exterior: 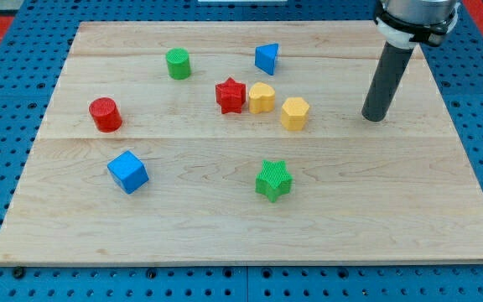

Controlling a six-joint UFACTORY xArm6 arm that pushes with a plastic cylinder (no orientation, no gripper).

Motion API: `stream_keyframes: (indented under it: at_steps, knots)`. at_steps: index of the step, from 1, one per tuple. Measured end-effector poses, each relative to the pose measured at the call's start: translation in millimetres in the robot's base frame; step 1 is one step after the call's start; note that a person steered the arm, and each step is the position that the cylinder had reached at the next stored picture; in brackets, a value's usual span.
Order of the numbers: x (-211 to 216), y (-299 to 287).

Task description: Place the yellow hexagon below the yellow heart

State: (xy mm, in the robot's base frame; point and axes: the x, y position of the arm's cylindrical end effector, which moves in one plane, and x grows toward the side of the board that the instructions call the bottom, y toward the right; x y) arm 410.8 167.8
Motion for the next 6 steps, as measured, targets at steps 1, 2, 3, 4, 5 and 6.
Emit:
stream_keyframes:
  at_steps: [1, 2, 3, 4, 5, 6]
  knots:
    - [0.0, -79.2]
    - [19.7, -51.4]
    - [5.8, -93.5]
    - [-1.1, -118.2]
    - [35.7, -130.3]
    - [32.1, -219.9]
